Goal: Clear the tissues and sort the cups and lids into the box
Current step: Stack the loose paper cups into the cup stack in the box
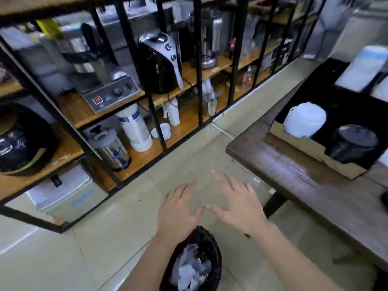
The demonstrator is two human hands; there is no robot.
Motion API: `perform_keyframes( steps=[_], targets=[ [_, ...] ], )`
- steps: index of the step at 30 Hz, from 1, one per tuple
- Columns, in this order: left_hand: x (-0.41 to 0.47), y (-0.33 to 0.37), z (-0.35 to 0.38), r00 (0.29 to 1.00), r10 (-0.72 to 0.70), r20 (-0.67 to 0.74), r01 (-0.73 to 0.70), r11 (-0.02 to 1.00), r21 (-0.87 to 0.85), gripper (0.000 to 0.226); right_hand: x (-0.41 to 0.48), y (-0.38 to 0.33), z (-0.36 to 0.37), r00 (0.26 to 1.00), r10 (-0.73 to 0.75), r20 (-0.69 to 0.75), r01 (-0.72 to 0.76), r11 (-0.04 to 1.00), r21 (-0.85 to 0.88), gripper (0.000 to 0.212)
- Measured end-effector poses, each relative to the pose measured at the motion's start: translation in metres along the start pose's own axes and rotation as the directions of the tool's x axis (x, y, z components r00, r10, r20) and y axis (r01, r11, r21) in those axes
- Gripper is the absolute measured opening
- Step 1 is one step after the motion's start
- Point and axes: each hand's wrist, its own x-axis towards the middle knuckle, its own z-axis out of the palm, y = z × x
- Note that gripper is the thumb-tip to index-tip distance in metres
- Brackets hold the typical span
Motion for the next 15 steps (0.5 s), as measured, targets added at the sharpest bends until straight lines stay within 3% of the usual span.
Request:
perform_keyframes(
  steps=[7,15],
  targets=[
    [0.036,0.089,-0.053,0.973,0.225,-0.055,-0.228,0.972,-0.052,0.061,-0.022,0.035,-0.096,0.963,0.170,-0.210,-0.171,0.985,0.013,0.084],
    [0.056,0.206,-0.055,0.897,0.439,-0.054,-0.442,0.887,-0.132,0.064,-0.081,0.099,-0.168,0.831,0.371,-0.414,-0.387,0.921,0.049,0.086]
  ],
)
